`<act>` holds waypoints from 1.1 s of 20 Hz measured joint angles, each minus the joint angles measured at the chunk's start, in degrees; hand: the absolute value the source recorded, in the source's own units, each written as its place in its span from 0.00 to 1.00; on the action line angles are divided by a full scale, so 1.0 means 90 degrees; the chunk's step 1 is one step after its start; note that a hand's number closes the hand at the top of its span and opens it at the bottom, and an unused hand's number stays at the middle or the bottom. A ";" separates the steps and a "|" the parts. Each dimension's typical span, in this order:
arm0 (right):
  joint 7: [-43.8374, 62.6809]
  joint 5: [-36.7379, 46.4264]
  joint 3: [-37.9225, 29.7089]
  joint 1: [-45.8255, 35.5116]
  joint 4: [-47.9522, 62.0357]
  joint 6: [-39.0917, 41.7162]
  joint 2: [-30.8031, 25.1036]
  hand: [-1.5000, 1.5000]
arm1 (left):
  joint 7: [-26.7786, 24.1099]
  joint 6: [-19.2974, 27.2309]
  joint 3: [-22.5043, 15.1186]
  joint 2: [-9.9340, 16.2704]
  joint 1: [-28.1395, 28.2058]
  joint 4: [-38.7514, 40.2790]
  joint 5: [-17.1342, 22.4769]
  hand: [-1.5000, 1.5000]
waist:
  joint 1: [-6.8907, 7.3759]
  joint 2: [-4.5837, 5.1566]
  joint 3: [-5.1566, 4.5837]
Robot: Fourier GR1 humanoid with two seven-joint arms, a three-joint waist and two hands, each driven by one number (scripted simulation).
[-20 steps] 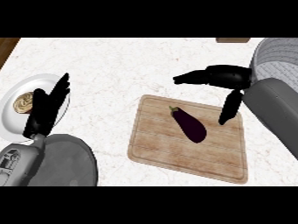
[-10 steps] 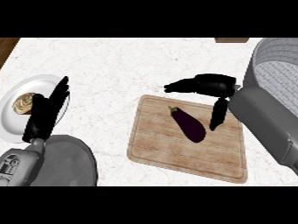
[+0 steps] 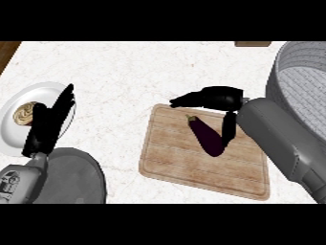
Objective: Pick the eggplant from the cutting board and place it in the basket
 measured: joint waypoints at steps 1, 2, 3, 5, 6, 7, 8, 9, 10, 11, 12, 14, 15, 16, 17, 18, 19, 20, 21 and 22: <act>0.0004 0.0045 -0.0004 0.0030 -0.0017 0.0026 0.0011 0.00 | 0.0039 -0.0015 0.0023 -0.0013 -0.0061 0.0037 -0.0024 0.50 | -0.0010 -0.0002 -0.0001; -0.0019 0.0124 0.0010 0.0071 0.0037 -0.0012 0.0065 0.00 | 0.0064 -0.0020 0.0030 -0.0030 -0.0102 0.0052 -0.0064 0.50 | -0.0013 -0.0005 -0.0004; -0.0012 0.0168 -0.0004 0.0053 0.0053 0.0026 0.0076 0.00 | 0.0004 -0.0079 0.0087 -0.0010 -0.0074 0.0083 -0.0051 0.50 | -0.0015 -0.0005 -0.0004; -0.0073 0.0299 -0.0040 0.0032 0.0215 -0.0001 0.0102 0.00 | -0.0018 -0.0152 0.0162 -0.0029 -0.0129 0.0157 -0.0055 0.50 | -0.0013 -0.0006 -0.0008; -0.0069 0.0366 -0.0009 0.0119 0.0165 -0.0025 0.0123 0.00 | -0.0071 -0.0190 0.0199 -0.0021 -0.0121 0.0203 -0.0067 0.50 | -0.0025 -0.0013 -0.0013; 0.0025 0.0375 -0.0028 0.0096 0.0126 0.0038 0.0205 0.00 | -0.0085 -0.0218 0.0251 -0.0030 -0.0194 0.0276 -0.0057 0.50 | -0.0035 -0.0015 -0.0015; 0.0023 0.0416 -0.0036 0.0152 0.0098 0.0052 0.0177 0.00 | -0.0060 -0.0202 0.0240 -0.0074 -0.0215 0.0284 -0.0103 0.50 | -0.0039 -0.0021 -0.0017; -0.0021 0.0462 -0.0025 0.0146 0.0155 0.0065 0.0166 0.00 | -0.0015 -0.0152 0.0217 -0.0120 -0.0221 0.0222 -0.0156 0.50 | -0.0031 -0.0020 -0.0017; -0.0082 0.0535 -0.0028 0.0152 0.0247 0.0000 0.0201 0.00 | -0.0075 -0.0181 0.0251 -0.0123 -0.0216 0.0258 -0.0168 0.50 | -0.0025 -0.0021 -0.0021; -0.0062 0.0576 -0.0052 0.0131 0.0284 0.0010 0.0245 0.00 | -0.0072 -0.0181 0.0241 -0.0168 -0.0161 0.0216 -0.0184 0.50 | -0.0022 -0.0023 -0.0023; -0.0057 0.0610 -0.0067 0.0139 0.0321 0.0010 0.0289 0.00 | -0.0070 -0.0222 0.0265 -0.0161 -0.0130 0.0189 -0.0176 0.50 | -0.0019 -0.0028 -0.0028; -0.0068 0.0658 -0.0120 0.0209 0.0257 0.0022 0.0239 0.00 | -0.0040 -0.0185 0.0273 -0.0233 -0.0112 0.0186 -0.0241 0.50 | -0.0031 -0.0033 -0.0028; -0.0135 0.0702 -0.0125 0.0244 0.0294 -0.0026 0.0225 0.00 | -0.0076 -0.0220 0.0292 -0.0228 -0.0116 0.0206 -0.0253 0.50 | -0.0030 -0.0036 -0.0033; -0.0101 0.0734 -0.0147 0.0239 0.0312 -0.0020 0.0274 0.00 | -0.0114 -0.0249 0.0304 -0.0247 -0.0096 0.0225 -0.0259 0.50 | -0.0031 -0.0040 -0.0038; -0.0125 0.0761 -0.0179 0.0210 0.0393 -0.0047 0.0310 0.00 | -0.0022 -0.0258 0.0309 -0.0238 -0.0095 0.0134 -0.0270 0.50 | -0.0019 -0.0041 -0.0040; -0.0148 0.0808 -0.0187 0.0227 0.0398 -0.0073 0.0323 0.00 | -0.0014 -0.0291 0.0343 -0.0234 -0.0076 0.0113 -0.0256 0.50 | -0.0020 -0.0047 -0.0044; -0.0180 0.0875 -0.0173 0.0214 0.0482 -0.0104 0.0357 1.00 | -0.0032 -0.0312 0.0353 -0.0233 -0.0046 0.0066 -0.0265 0.50 | -0.0010 -0.0052 -0.0051; -0.0256 0.0946 -0.0148 0.0195 0.0553 -0.0159 0.0374 1.00 | -0.0063 -0.0296 0.0336 -0.0289 -0.0074 0.0136 -0.0303 0.50 | -0.0010 -0.0053 -0.0057; -0.0314 0.0998 -0.0131 0.0228 0.0529 -0.0219 0.0373 1.00 | -0.0011 -0.0347 0.0378 -0.0256 -0.0049 0.0085 -0.0265 0.50 | -0.0010 -0.0063 -0.0065; -0.0343 0.1070 -0.0108 0.0269 0.0487 -0.0328 0.0405 1.00 | -0.0035 -0.0419 0.0431 -0.0192 0.0010 0.0058 -0.0234 0.50 | -0.0010 -0.0078 -0.0075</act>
